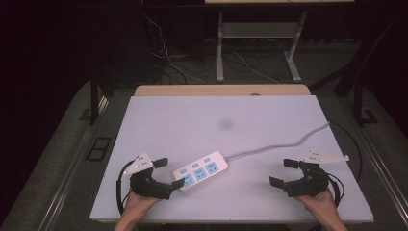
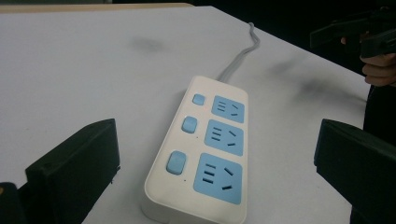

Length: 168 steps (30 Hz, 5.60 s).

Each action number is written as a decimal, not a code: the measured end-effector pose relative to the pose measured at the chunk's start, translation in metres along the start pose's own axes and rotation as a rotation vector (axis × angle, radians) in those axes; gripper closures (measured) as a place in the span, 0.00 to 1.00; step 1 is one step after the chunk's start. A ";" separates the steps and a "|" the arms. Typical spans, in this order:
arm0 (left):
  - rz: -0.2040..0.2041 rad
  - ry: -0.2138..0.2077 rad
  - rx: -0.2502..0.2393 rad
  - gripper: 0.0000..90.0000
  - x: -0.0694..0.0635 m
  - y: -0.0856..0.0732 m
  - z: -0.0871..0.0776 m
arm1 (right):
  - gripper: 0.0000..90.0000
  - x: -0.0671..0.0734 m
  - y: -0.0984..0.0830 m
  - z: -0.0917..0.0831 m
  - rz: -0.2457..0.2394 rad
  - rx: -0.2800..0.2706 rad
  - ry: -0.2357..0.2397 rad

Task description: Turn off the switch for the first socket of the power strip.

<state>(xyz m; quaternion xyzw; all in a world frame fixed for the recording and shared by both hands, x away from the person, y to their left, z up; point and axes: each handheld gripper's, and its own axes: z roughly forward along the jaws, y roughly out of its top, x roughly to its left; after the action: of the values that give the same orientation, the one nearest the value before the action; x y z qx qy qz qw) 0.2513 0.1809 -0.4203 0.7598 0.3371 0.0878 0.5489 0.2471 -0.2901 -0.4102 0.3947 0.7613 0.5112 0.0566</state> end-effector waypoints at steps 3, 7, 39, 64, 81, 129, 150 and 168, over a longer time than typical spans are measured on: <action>0.001 0.000 0.001 0.00 0.000 0.000 0.000 | 0.01 0.000 0.000 0.000 0.004 0.003 0.001; -0.007 -0.002 -0.006 0.00 0.000 0.000 0.000 | 0.01 -0.002 -0.002 0.000 0.009 0.004 0.001; -0.002 -0.004 0.065 0.00 0.000 0.008 0.002 | 0.01 -0.005 -0.006 -0.003 0.029 0.015 -0.009; 0.047 -0.030 0.170 0.00 0.002 0.043 0.027 | 0.01 -0.006 -0.007 -0.003 0.029 0.023 -0.009; 0.087 -0.053 0.242 0.00 0.001 0.066 0.047 | 0.01 -0.007 -0.007 -0.003 0.031 0.024 -0.009; 0.165 -0.094 0.447 0.07 0.009 0.089 0.106 | 0.01 -0.008 -0.008 -0.003 0.024 0.032 -0.009; 0.213 -0.131 0.524 0.46 0.011 0.092 0.124 | 0.01 -0.008 -0.009 -0.003 0.016 0.035 -0.013; 0.218 -0.142 0.549 0.99 0.019 0.088 0.129 | 0.01 -0.009 -0.009 -0.002 0.014 0.037 -0.011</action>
<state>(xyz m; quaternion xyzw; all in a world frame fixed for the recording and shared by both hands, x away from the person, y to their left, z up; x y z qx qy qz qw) 0.3668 0.0773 -0.3958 0.9157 0.2255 -0.0016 0.3326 0.2468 -0.2989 -0.4196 0.4040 0.7674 0.4954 0.0500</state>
